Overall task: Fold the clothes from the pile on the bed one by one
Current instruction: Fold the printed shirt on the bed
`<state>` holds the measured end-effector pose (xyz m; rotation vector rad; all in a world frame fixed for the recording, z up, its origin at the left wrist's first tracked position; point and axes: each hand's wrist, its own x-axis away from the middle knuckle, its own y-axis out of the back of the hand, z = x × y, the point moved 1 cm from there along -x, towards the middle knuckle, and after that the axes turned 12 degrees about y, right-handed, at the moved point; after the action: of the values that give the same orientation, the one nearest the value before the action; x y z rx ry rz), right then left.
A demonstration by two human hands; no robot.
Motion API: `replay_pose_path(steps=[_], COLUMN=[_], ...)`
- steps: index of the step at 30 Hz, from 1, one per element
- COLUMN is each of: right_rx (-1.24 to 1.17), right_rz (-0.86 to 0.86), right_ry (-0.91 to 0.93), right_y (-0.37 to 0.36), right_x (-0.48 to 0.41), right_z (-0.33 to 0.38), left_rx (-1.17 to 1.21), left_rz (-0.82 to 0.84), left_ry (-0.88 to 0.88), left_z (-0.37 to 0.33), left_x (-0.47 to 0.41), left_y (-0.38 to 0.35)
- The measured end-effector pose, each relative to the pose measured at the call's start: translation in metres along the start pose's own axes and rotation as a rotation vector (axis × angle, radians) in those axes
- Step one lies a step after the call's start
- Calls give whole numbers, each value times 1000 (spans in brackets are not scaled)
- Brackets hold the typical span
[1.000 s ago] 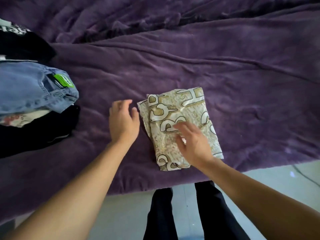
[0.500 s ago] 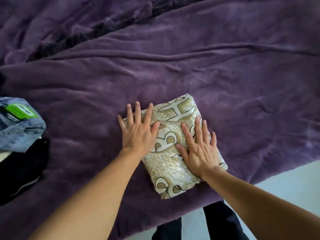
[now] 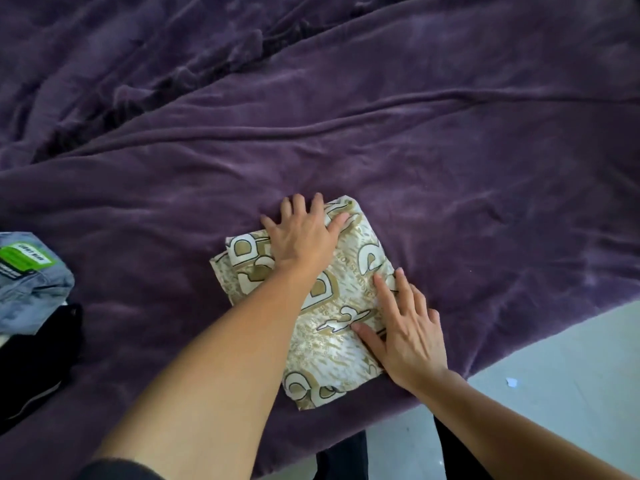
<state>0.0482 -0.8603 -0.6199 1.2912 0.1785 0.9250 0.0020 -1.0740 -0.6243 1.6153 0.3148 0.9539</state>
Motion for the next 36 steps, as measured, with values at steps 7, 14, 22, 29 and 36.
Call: replay_pose_path(steps=[7,14,22,29,36], right_rx=[-244,-246,-119,12,88], right_rz=[-28,-172,-308,-443,-455], right_ry=[125,220,206,119,32], right_y=[19,102,261,352,429], right_x=[6,50,101,125,101], right_z=[-12,-85,-258,-368,-466], left_rx=[-77,28,250,331,345], left_rz=[-87,-215,-292,-327,-321], left_ry=[-2,-80,-171,-334,-420], left_z=[-7,-85,-273,-421,-547], left_x=[29,96,154,165,134], left_y=[25,96,175,236,283])
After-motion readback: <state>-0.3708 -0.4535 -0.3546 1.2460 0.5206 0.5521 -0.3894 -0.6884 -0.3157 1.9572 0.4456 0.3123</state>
